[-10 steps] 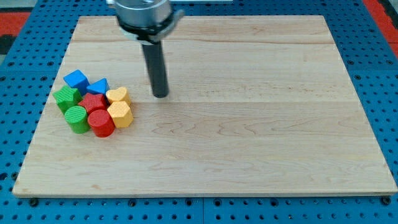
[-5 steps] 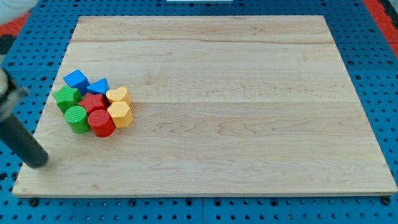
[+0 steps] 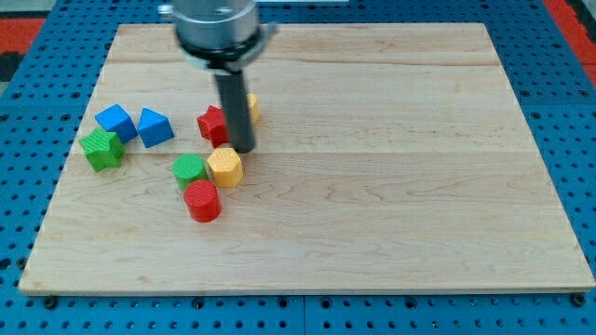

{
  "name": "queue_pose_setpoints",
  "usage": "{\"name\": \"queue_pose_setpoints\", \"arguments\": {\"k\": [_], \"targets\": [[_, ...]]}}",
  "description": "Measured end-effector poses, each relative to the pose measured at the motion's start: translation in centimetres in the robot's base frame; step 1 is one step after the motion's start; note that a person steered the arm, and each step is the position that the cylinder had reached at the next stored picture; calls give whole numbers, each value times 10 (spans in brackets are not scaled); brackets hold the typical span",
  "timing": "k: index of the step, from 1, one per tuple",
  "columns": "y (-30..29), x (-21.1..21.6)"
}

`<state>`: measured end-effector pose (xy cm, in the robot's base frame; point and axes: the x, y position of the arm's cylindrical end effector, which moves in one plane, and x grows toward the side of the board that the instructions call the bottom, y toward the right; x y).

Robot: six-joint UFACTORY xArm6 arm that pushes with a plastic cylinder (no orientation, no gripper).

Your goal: Separate the group of blocks

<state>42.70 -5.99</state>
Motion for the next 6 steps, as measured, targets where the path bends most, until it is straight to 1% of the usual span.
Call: {"name": "queue_pose_setpoints", "arguments": {"k": [1,2,3,4,5,6], "targets": [[-25,-15],[-19,7],[-55,-36],[-117,-47],[-97,-44],[-97,-44]]}}
